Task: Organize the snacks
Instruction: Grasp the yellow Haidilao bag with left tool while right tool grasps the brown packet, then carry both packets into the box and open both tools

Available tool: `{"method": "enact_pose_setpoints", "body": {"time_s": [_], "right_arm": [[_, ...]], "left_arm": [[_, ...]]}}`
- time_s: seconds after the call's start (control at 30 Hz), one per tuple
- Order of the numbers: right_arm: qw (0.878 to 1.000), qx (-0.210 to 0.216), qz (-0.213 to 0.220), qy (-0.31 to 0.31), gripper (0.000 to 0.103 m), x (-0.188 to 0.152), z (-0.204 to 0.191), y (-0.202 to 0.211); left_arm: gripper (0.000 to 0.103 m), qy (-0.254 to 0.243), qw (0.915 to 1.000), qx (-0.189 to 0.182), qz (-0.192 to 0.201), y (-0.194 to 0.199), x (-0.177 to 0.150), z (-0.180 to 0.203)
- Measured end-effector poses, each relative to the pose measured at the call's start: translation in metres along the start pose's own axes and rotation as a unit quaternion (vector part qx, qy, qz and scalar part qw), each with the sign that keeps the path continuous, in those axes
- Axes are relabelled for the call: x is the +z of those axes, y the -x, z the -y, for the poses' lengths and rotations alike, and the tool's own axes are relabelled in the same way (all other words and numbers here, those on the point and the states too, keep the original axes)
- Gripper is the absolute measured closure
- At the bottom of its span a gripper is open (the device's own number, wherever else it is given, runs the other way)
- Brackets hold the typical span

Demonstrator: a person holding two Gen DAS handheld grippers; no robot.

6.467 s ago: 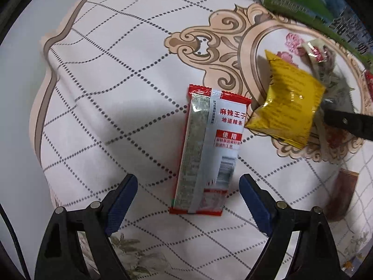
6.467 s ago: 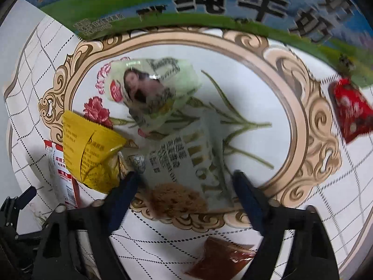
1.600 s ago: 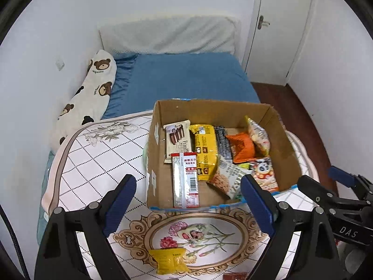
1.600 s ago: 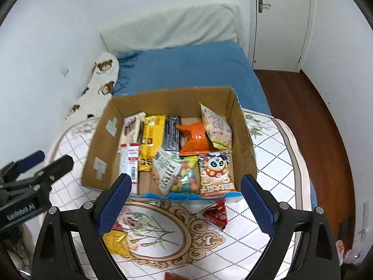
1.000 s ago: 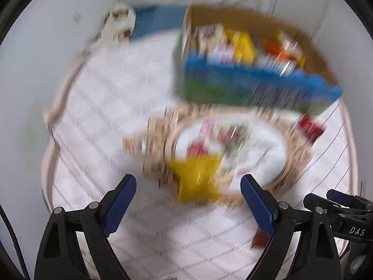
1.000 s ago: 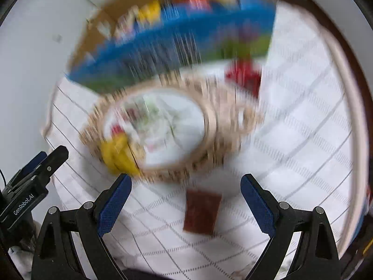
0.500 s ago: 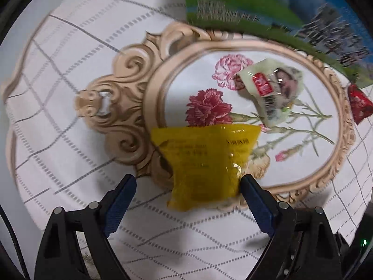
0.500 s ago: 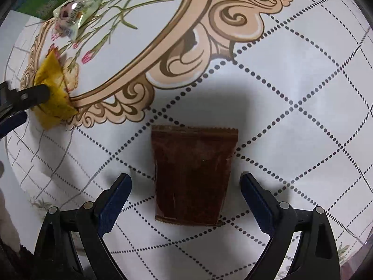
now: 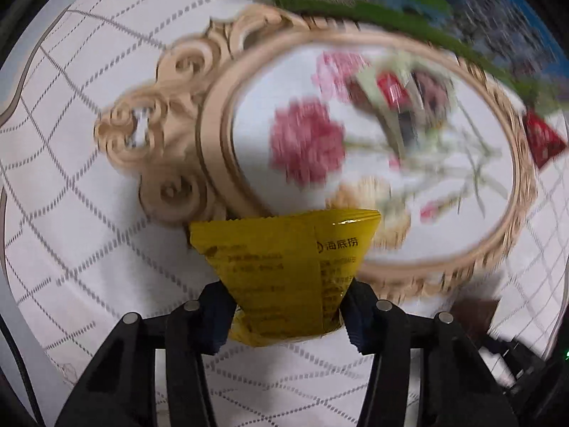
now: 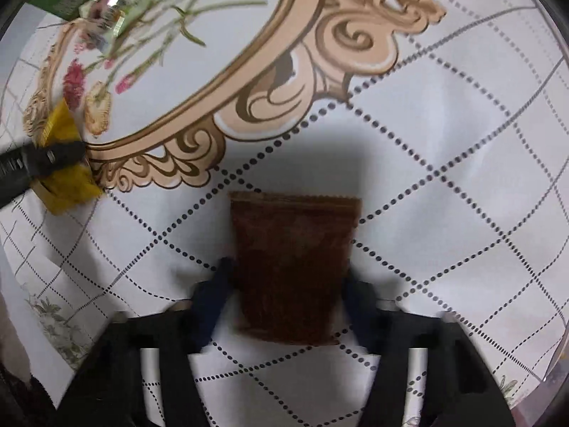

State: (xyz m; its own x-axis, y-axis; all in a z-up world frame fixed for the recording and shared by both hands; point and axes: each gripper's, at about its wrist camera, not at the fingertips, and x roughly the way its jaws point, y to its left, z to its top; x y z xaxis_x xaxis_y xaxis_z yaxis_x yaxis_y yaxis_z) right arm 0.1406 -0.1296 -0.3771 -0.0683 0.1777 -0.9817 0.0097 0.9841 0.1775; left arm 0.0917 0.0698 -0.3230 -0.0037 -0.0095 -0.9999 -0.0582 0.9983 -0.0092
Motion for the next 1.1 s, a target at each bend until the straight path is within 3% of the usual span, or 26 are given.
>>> {"method": "enact_pose_setpoints", "body": {"time_s": [0.17,0.37,0.43,0.5,0.6,0.7,0.9,1.1], "right_arm": [[1.0,-0.002,0.001,0.01,0.049,-0.011,-0.002,0.005],[1.0,-0.016,-0.015,0.023,0.038,-0.004,-0.019,-0.007],[0.999,-0.026,-0.009,0.032,0.038,-0.005,-0.024,-0.008],[0.999,-0.022,0.001,0.042,0.049,-0.008,-0.027,-0.003],[0.999,0.001,0.012,0.039,0.049,-0.009,-0.015,0.002],[0.999,0.03,0.03,0.032,0.049,-0.01,-0.012,0.024],[0.992,0.081,0.084,0.036,0.049,0.005,-0.012,0.094],[0.981,0.105,0.157,0.046,0.049,0.055,-0.005,0.176]], "left_arm": [[0.054,0.003,0.999,-0.028,-0.036,-0.016,-0.04,0.003],[0.052,0.014,0.9981,-0.036,-0.047,-0.033,-0.045,-0.001],[0.052,0.014,0.9985,-0.031,-0.043,-0.035,-0.047,0.0],[0.058,0.01,0.999,-0.026,-0.036,-0.029,-0.051,0.004],[0.06,-0.001,0.9993,-0.026,-0.025,-0.015,-0.05,0.02],[0.06,-0.008,0.9995,-0.027,-0.012,0.002,-0.048,0.025],[0.06,-0.011,0.9973,-0.066,0.029,0.06,-0.027,0.036],[0.06,-0.026,0.9903,-0.111,0.079,0.13,0.015,0.059]]}}
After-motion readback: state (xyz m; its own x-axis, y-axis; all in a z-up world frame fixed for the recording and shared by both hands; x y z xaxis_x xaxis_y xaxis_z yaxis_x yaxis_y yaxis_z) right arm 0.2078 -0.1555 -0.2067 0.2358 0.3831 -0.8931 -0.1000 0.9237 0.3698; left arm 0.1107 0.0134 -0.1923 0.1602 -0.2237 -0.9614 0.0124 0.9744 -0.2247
